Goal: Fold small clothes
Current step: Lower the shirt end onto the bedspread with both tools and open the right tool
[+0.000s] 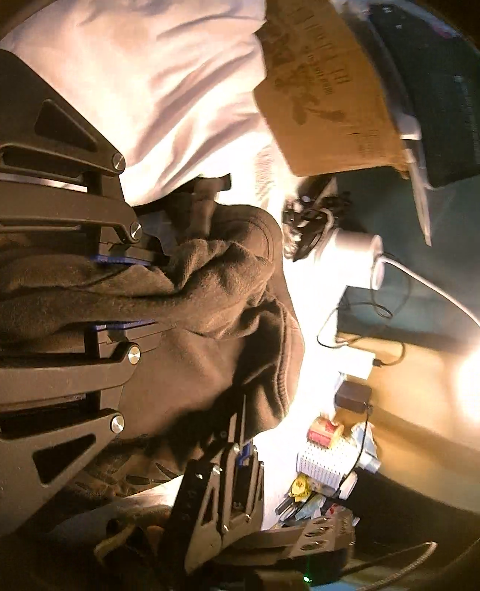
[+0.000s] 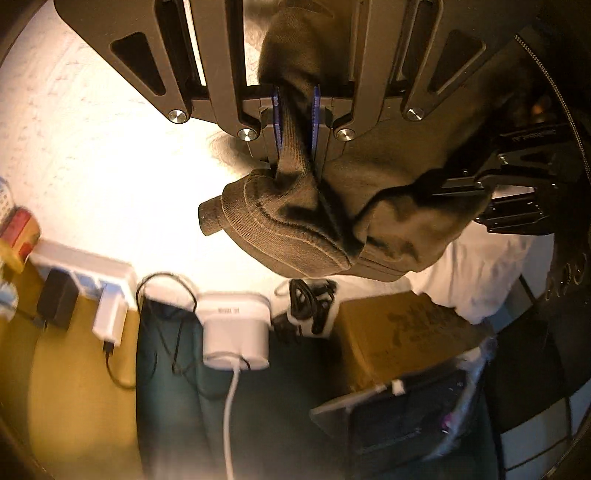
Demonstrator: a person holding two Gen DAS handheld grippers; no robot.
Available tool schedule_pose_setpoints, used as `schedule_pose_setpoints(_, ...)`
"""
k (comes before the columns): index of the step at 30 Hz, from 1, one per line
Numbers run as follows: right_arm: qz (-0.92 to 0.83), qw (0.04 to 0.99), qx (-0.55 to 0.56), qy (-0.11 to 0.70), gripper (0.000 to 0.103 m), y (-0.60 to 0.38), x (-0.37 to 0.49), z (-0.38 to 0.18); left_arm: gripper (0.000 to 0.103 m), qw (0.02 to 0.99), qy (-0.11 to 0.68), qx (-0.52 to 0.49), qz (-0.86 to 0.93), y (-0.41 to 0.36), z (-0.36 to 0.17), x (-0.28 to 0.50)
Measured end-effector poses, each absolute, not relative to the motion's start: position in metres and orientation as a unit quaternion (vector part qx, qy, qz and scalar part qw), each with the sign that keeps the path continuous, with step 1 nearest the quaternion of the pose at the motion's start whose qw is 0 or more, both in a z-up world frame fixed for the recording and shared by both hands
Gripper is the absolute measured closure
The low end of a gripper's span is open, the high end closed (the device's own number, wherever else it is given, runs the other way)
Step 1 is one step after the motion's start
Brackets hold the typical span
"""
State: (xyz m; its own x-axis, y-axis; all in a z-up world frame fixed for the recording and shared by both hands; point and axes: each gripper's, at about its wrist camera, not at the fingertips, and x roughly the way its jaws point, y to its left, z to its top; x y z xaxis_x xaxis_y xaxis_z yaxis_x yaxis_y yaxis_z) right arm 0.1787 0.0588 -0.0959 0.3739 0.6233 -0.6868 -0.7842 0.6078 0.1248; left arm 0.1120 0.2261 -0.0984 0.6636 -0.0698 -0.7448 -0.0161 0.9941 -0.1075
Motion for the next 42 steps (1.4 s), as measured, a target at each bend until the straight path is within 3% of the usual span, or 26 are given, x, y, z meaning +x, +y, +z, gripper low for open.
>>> schedule_pose_setpoints(3,0.427,0.811,-0.100,0.386,0.090,0.060,0.192,-0.108,0.080,0.900,0.429,-0.070,-0.007,0.231,-0.105,0.120)
schedule_pose_setpoints(7,0.420,0.807,-0.072,0.409,0.070,0.055,0.211,-0.115,0.079,0.899,0.430,-0.087,0.002,0.238,-0.105,0.125)
schedule_pose_setpoints(17,0.416,0.807,-0.028,0.418,0.070,0.044,0.246,-0.115,0.078,0.895,0.439,-0.079,0.029,0.254,-0.106,0.153)
schedule_pose_setpoints(20,0.381,0.826,-0.035,0.413,0.063,0.039,0.253,-0.116,0.078,0.897,0.433,-0.075,0.039,0.255,-0.104,0.156)
schedule_pose_setpoints(34,0.350,0.845,-0.078,0.396,0.060,0.042,0.245,-0.115,0.077,0.897,0.431,-0.078,0.064,0.265,-0.106,0.172)
schedule_pose_setpoints(42,0.335,0.851,-0.078,0.397,0.049,0.040,0.243,-0.116,0.075,0.903,0.414,-0.063,0.091,0.263,-0.098,0.162)
